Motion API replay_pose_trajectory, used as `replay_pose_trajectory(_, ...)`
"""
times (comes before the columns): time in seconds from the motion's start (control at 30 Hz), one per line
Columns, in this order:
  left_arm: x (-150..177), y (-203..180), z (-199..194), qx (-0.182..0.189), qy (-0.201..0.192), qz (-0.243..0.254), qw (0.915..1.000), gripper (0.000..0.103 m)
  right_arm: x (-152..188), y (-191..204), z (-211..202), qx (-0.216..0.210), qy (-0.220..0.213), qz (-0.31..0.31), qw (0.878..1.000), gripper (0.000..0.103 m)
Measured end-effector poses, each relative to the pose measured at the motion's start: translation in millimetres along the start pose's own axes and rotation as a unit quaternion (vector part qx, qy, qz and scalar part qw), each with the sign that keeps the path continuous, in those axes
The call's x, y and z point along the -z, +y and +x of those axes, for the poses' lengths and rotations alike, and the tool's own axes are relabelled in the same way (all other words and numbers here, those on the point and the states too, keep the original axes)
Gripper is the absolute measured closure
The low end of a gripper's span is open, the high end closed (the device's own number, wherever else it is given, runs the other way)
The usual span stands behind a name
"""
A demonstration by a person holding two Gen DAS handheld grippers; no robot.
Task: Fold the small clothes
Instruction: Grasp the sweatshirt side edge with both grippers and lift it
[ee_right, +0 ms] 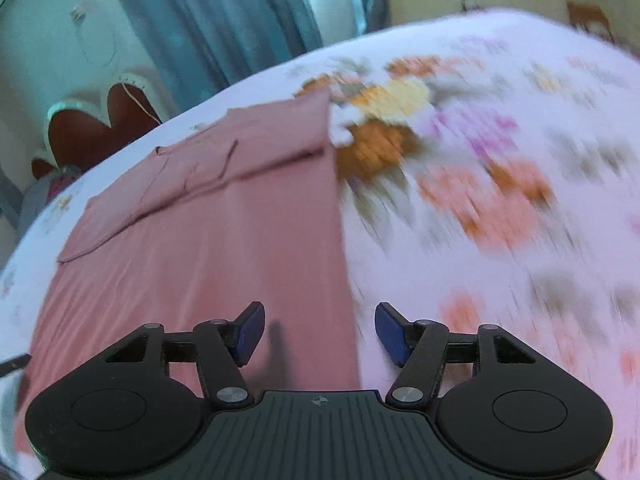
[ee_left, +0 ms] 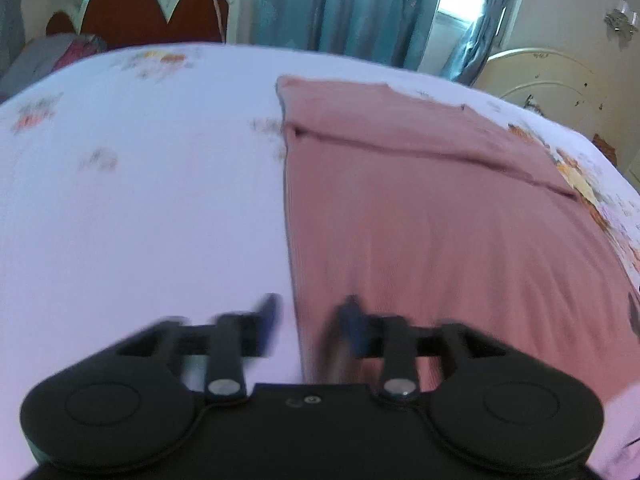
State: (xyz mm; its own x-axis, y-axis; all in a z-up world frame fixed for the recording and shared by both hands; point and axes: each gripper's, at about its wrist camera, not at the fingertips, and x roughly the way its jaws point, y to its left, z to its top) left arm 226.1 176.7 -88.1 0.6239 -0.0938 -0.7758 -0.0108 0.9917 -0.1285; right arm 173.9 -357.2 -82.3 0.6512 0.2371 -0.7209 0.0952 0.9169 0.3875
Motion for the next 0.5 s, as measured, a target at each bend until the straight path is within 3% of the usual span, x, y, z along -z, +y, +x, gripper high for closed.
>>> replay_pose_trajectory(0.03, 8, -1, -6, -0.012, 0.003, -0.006, 0.9999, 0.012, 7, -5, -5, -0.004, 0.004, 0.008, 1.000, 0.041)
replay_pose_trajectory(0.2, 45, -1, -27, 0.011, 0.013, -0.026, 0.9995, 0.014, 45, -12, -28, -0.041, 0.018, 0.023, 0.999, 0.041)
replay_pose_trajectory(0.3, 53, -1, -35, 0.051, 0.014, -0.035, 0.9980, 0.016, 60, -10, -37, -0.074, 0.024, 0.026, 0.997, 0.041)
replay_pose_trajectory(0.4, 45, 8, -30, 0.090, 0.013, -0.072, 0.9932, 0.018, 54, -14, -34, -0.086, 0.021, 0.026, 0.996, 0.041)
replay_pose_trajectory(0.5, 36, 15, -16, 0.134, 0.020, -0.111, 0.9846, 0.024, 37, -29, -19, -0.103, 0.027, 0.066, 0.992, 0.042)
